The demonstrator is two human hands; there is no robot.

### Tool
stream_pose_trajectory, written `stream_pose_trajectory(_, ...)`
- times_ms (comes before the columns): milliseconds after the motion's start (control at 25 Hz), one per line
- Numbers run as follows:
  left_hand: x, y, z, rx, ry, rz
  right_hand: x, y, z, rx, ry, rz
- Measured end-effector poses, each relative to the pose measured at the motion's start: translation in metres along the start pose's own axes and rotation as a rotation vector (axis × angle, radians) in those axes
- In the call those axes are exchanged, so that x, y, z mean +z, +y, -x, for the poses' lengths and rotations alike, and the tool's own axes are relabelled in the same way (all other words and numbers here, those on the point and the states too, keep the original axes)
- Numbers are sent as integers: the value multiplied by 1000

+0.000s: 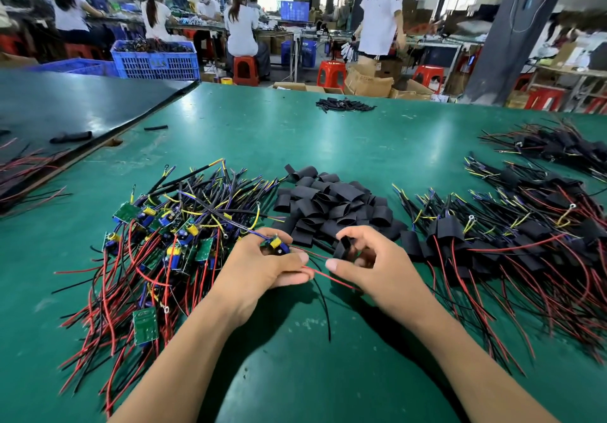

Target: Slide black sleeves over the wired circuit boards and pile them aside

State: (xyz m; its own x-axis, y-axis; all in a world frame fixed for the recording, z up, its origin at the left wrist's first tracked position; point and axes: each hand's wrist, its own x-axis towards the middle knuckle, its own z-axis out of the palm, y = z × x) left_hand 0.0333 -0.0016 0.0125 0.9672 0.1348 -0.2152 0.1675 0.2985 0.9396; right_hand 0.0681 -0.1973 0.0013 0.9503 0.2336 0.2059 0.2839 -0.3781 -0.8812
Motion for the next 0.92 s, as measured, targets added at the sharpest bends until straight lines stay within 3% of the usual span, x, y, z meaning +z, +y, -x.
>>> stream_pose_trajectory(440,5,4,-3,199,176,312,-15,2,-14,174,347,-678)
stream_pose_trajectory(680,8,6,-4,244,207,560,-3,4,-11,194,277,-693)
stream_pose_trajectory(920,6,7,-4,238,200,632,-2,1,-8,200,220,-782)
